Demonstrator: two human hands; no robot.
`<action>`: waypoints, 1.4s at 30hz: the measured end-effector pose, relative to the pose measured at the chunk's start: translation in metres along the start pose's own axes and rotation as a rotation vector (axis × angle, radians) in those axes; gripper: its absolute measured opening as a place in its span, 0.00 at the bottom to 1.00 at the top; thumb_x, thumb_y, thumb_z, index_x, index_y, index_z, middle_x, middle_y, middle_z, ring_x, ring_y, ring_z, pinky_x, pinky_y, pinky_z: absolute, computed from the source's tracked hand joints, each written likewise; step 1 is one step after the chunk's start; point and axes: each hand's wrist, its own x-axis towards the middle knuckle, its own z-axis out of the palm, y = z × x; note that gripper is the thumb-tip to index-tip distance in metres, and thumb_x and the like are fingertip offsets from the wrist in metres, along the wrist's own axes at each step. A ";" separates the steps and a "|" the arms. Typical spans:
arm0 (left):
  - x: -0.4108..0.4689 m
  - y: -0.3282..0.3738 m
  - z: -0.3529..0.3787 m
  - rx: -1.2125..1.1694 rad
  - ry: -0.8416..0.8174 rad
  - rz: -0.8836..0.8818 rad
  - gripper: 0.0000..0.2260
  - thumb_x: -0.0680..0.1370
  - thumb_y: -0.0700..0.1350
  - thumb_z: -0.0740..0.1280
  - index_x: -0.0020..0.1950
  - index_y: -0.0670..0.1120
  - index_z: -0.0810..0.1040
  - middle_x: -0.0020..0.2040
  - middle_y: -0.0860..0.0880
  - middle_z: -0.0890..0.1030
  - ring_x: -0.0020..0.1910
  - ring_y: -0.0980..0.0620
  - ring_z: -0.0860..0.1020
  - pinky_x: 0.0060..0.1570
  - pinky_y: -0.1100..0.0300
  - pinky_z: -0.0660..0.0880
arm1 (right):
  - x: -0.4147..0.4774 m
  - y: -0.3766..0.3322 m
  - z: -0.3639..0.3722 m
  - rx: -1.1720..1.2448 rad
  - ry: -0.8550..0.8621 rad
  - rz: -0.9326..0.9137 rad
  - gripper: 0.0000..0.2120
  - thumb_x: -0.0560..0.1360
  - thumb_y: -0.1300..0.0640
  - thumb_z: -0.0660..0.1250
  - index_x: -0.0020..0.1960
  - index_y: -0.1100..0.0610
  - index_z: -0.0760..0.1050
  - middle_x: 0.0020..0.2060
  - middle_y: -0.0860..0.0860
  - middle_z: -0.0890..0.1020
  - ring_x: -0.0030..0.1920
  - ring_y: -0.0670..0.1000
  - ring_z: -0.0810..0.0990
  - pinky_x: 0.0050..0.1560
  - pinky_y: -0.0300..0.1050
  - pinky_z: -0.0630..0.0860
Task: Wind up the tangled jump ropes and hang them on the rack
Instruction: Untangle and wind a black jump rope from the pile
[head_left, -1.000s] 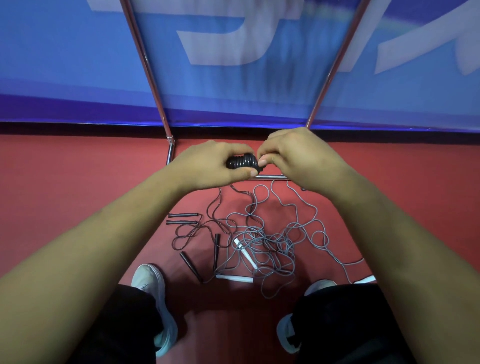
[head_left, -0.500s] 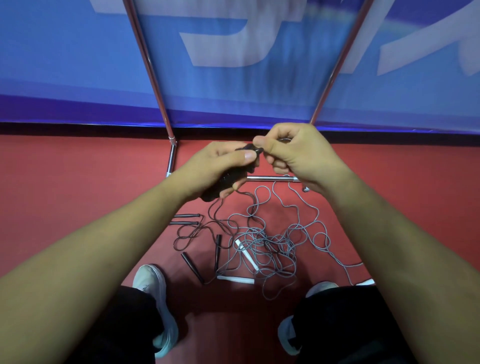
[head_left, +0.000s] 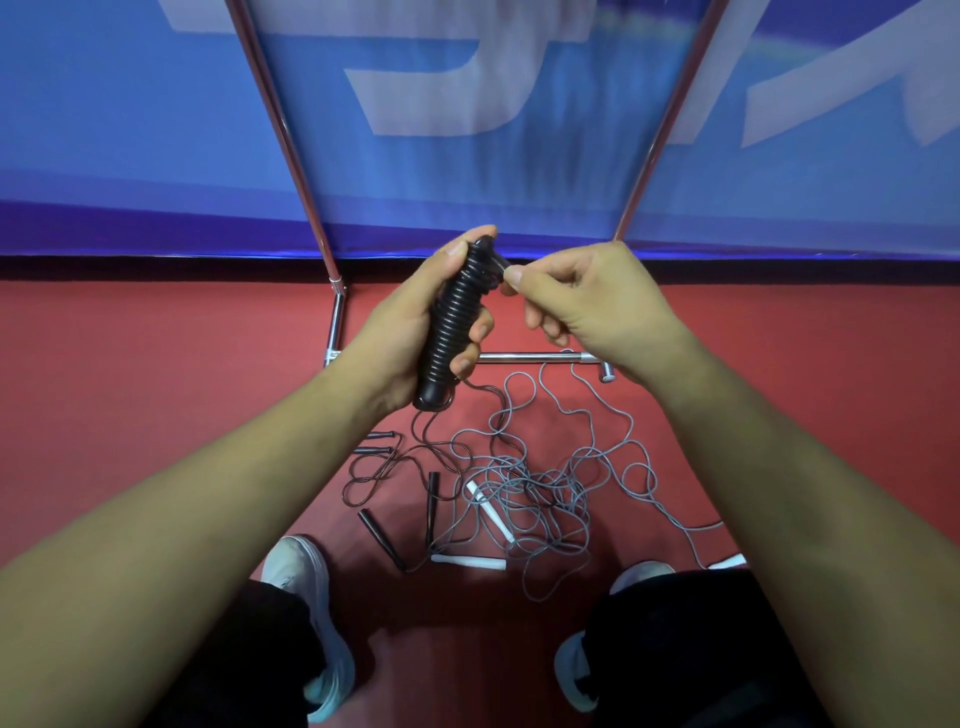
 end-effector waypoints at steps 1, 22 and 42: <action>0.000 0.001 0.001 -0.008 -0.018 -0.030 0.14 0.81 0.58 0.57 0.59 0.57 0.79 0.34 0.47 0.74 0.20 0.51 0.67 0.22 0.64 0.65 | 0.000 0.000 -0.001 0.000 -0.014 0.004 0.11 0.78 0.54 0.70 0.44 0.61 0.84 0.27 0.51 0.79 0.26 0.50 0.71 0.31 0.46 0.70; -0.001 0.001 0.000 0.057 -0.044 -0.212 0.19 0.76 0.63 0.59 0.48 0.47 0.74 0.28 0.47 0.71 0.18 0.50 0.67 0.22 0.64 0.65 | 0.001 -0.005 0.003 0.035 0.087 -0.129 0.09 0.79 0.64 0.67 0.56 0.61 0.83 0.28 0.37 0.79 0.27 0.37 0.74 0.31 0.28 0.68; 0.000 0.009 0.001 0.329 -0.133 -0.430 0.25 0.72 0.65 0.62 0.57 0.46 0.72 0.28 0.47 0.70 0.19 0.50 0.68 0.21 0.64 0.66 | -0.002 -0.012 -0.012 -0.624 0.065 -0.403 0.04 0.68 0.54 0.65 0.39 0.54 0.78 0.38 0.44 0.73 0.38 0.48 0.75 0.42 0.55 0.76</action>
